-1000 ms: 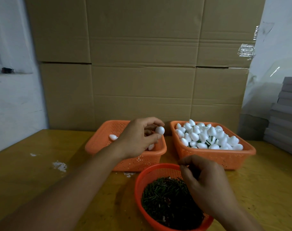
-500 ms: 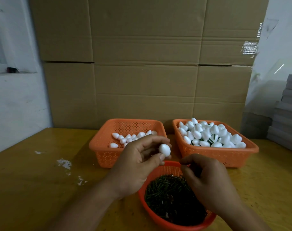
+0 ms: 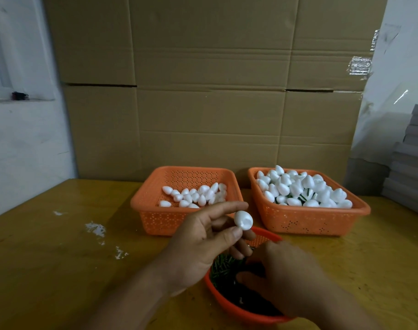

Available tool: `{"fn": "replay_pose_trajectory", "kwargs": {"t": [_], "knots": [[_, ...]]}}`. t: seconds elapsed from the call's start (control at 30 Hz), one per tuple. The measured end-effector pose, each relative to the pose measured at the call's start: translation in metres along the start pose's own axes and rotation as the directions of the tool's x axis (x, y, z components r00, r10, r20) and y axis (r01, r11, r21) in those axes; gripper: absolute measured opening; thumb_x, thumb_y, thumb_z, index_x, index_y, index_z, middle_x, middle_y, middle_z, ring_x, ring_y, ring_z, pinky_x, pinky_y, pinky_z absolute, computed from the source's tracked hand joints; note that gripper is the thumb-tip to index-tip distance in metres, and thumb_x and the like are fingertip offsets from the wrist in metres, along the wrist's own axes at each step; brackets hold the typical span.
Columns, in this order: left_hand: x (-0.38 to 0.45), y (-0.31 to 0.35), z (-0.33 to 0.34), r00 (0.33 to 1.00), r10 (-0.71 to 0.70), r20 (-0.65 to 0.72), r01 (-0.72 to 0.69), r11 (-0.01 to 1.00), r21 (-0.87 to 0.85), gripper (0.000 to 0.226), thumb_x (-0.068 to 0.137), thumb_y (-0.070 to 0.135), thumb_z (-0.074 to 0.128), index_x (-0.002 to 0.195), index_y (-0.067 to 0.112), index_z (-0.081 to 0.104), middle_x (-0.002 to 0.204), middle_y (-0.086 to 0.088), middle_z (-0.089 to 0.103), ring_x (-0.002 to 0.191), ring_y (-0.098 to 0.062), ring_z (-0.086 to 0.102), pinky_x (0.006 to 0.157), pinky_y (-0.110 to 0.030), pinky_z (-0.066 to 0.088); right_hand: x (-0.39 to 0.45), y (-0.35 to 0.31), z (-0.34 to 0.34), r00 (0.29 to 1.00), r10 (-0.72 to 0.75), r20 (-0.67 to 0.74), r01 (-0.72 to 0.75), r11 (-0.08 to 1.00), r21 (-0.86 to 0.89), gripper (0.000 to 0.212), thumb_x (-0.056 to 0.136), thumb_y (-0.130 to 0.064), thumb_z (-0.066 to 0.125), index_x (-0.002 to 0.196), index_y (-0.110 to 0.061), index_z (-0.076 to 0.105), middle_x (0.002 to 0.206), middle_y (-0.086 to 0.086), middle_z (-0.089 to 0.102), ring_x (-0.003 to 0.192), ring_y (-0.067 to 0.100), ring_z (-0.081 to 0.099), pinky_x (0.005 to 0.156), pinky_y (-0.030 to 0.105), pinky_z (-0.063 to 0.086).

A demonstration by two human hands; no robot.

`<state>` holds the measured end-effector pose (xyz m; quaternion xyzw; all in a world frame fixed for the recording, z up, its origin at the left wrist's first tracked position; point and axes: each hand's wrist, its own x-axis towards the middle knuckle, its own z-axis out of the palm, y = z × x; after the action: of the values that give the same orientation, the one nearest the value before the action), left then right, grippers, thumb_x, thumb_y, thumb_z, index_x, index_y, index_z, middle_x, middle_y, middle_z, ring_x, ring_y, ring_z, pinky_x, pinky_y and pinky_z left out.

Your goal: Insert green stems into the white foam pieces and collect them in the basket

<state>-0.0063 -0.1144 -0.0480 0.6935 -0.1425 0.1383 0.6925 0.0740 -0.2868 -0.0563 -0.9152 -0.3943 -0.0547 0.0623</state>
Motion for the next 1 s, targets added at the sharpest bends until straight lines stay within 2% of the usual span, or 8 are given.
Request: {"fn": "replay_pose_trajectory", "kwargs": {"t": [0.13,0.27,0.4,0.5,0.63,0.77,0.9,1.0], "knots": [[0.001,0.0001,0.0027,0.999,-0.004,-0.033,0.004,1.0,0.0,0.029,0.09,0.024,0.069,0.119,0.02,0.069,0.097,-0.01,0.072,0.082,-0.022,0.067,0.075,-0.03,0.053,0.0047,-0.0072,0.0027,0.995,0.024,0.094,-0.018,0.998,-0.061,0.05,0.077,-0.071,0.059,0.101,-0.028,0.063,0.096,-0.008,0.064,0.093,0.017,0.063,0.071,0.03,0.046],[0.0009,-0.0016,0.004,0.997,0.003,-0.083,-0.005,1.0,-0.02,0.028,0.084,0.025,0.074,0.107,0.01,0.073,0.088,-0.007,0.07,0.08,-0.018,0.065,0.071,-0.027,0.052,0.0082,-0.011,0.0028,0.99,0.014,0.137,-0.008,0.999,-0.047,0.039,0.08,-0.061,0.063,0.096,-0.025,0.065,0.084,-0.008,0.058,0.09,0.019,0.065,0.067,0.028,0.043],[0.0011,0.0003,0.0052,0.992,-0.001,-0.127,-0.009,0.997,-0.075,0.03,0.077,0.027,0.078,0.102,0.011,0.073,0.082,-0.013,0.069,0.064,-0.018,0.06,0.057,-0.025,0.048,0.0091,-0.0099,0.0022,0.986,0.001,0.165,-0.002,1.0,0.006,0.029,0.085,-0.047,0.065,0.101,-0.024,0.067,0.096,-0.005,0.067,0.093,0.02,0.065,0.077,0.033,0.053],[0.0015,0.0015,0.0061,0.99,-0.03,-0.136,0.014,0.993,-0.116,0.026,0.081,0.024,0.076,0.105,0.015,0.07,0.08,-0.017,0.068,0.059,-0.019,0.058,0.054,-0.025,0.045,0.0094,-0.0083,0.0023,0.987,-0.004,0.161,0.0,1.0,0.026,0.026,0.086,-0.044,0.064,0.104,-0.024,0.066,0.102,-0.003,0.067,0.096,0.021,0.065,0.08,0.034,0.054],[0.0004,0.0019,0.008,0.988,-0.086,-0.131,0.066,0.986,-0.154,0.015,0.086,0.028,0.065,0.095,0.019,0.073,0.075,-0.01,0.064,0.059,-0.015,0.054,0.053,-0.023,0.041,0.0088,-0.0066,0.0023,0.992,-0.004,0.123,-0.002,0.999,0.054,0.023,0.088,-0.043,0.062,0.102,-0.027,0.069,0.101,-0.006,0.069,0.095,0.017,0.065,0.08,0.033,0.054],[-0.0003,0.0036,0.0079,0.981,-0.155,-0.118,0.127,0.969,-0.213,0.024,0.086,0.036,0.064,0.093,0.017,0.074,0.072,-0.003,0.055,0.059,-0.012,0.048,0.054,-0.021,0.037,0.007,-0.0039,-0.0022,1.0,0.001,0.021,-0.004,0.991,0.135,0.018,0.086,-0.04,0.063,0.097,-0.028,0.072,0.095,-0.005,0.072,0.091,0.015,0.066,0.081,0.032,0.053],[0.0003,0.0042,0.0055,0.974,-0.194,-0.115,0.157,0.949,-0.273,0.034,0.085,0.037,0.065,0.104,0.01,0.073,0.071,-0.001,0.052,0.057,-0.01,0.045,0.054,-0.021,0.035,0.0051,-0.003,-0.0036,0.996,-0.036,-0.08,0.05,0.983,0.179,0.019,0.091,-0.034,0.056,0.091,-0.021,0.071,0.084,-0.002,0.071,0.08,0.015,0.062,0.077,0.035,0.05],[0.0008,0.0043,0.0042,0.975,-0.198,-0.102,0.158,0.939,-0.306,0.021,0.085,0.034,0.066,0.091,0.014,0.07,0.071,-0.001,0.05,0.056,-0.011,0.043,0.054,-0.022,0.033,0.0044,-0.0015,-0.0004,0.988,-0.058,-0.142,0.086,0.977,0.193,0.02,0.093,-0.031,0.054,0.088,-0.017,0.067,0.083,0.0,0.069,0.078,0.015,0.06,0.075,0.035,0.048]]}}
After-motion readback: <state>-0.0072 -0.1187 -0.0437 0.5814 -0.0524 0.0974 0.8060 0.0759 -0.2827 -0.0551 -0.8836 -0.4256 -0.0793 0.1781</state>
